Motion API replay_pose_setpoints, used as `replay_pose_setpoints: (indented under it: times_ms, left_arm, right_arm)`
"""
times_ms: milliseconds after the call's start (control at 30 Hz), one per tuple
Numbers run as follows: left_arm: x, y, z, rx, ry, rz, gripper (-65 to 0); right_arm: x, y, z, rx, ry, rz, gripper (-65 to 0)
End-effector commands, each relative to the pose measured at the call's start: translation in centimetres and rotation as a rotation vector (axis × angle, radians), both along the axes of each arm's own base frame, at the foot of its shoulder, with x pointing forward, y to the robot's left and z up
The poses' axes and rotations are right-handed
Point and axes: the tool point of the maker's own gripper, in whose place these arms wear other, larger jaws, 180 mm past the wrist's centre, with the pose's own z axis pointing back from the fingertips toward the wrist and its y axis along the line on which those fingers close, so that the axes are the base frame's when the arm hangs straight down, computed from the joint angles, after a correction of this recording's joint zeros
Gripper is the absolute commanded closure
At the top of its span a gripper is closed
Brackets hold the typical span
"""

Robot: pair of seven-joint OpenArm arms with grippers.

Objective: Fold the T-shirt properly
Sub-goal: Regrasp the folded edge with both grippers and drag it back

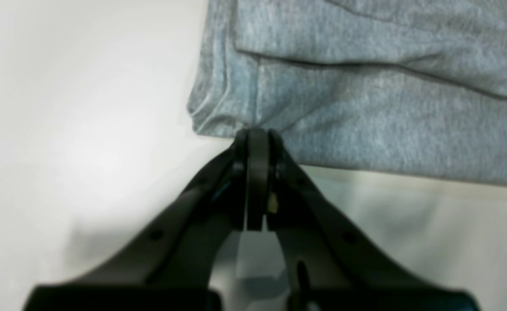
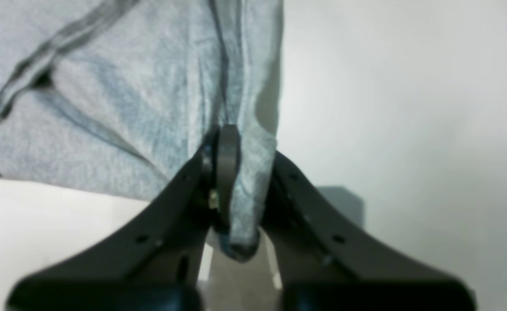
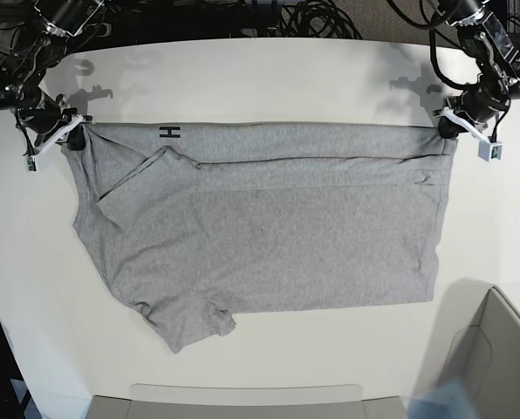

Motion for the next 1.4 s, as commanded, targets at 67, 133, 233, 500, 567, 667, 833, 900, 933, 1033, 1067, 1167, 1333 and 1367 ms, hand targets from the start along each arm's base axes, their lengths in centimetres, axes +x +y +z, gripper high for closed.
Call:
replay_pose_setpoints:
  times_ms: [67, 133, 233, 500, 567, 667, 833, 900, 933, 1033, 1067, 1167, 1333, 1367]
  left_arm:
    - [-2.4, 0.8, -0.6, 0.033, 0.079, -0.007, 0.0]
    - [-3.2, 0.8, -1.0, 0.033, 0.097, -0.008, 0.0]
    - [-4.9, 0.8, -1.6, 0.033, 0.137, -0.007, 0.0]
    - [-9.7, 1.0, -1.6, 0.079, 0.221, -0.037, 0.0]
    - [-10.3, 1.0, -0.7, 0.11, 0.218, -0.059, 0.0]
    - [-11.3, 0.4, -0.4, 0.123, 0.228, -0.074, 0.0]
    - [-13.4, -0.4, -0.7, 0.113, 0.264, -0.075, 0.0]
    - [-14.3, -0.4, -0.9, 0.111, 0.286, -0.075, 0.0]
    - [-14.7, -0.4, -0.9, 0.111, 0.29, -0.075, 0.0]
    - [-15.5, -0.3, -0.9, 0.118, 0.272, -0.07, 0.0]
    - [-15.6, -0.3, -0.9, 0.119, 0.266, -0.069, 0.0]
    - [-15.7, -0.5, -1.0, 0.117, 0.261, -0.069, 0.0]
    - [-15.6, -0.5, -0.9, 0.12, 0.258, -0.072, 0.0]
    - [-15.6, -0.5, -0.9, 0.12, 0.258, -0.072, 0.0]
  right_arm:
    - [-0.6, -1.3, 1.2, -0.055, -0.015, 0.014, 0.0]
    - [-1.4, -1.3, 0.9, -0.061, 0.001, 0.017, 0.0]
    - [-3.1, -1.3, 0.5, -0.072, 0.033, 0.024, 0.0]
    - [-7.5, -1.0, -1.3, -0.071, 0.128, 0.028, 0.0]
    - [-8.4, -1.2, -1.5, -0.062, 0.137, -0.001, 0.0]
    - [-9.1, -1.6, -1.6, -0.064, 0.144, -0.03, 0.0]
    - [-11.1, -1.5, -2.3, -0.062, 0.19, -0.031, 0.0]
    - [-12.0, -1.5, -2.6, -0.061, 0.212, -0.027, 0.0]
    - [-12.5, -1.4, -2.7, -0.061, 0.223, -0.024, 0.0]
    - [-13.5, -1.3, -3.1, -0.058, 0.247, -0.023, 0.0]
    - [-13.8, -1.3, -3.1, -0.057, 0.255, -0.023, 0.0]
    - [-13.8, -1.3, -3.1, -0.057, 0.255, -0.023, 0.0]
    - [-13.6, -1.2, -3.1, -0.057, 0.255, -0.02, 0.0]
    - [-13.6, -1.2, -3.1, -0.057, 0.255, -0.02, 0.0]
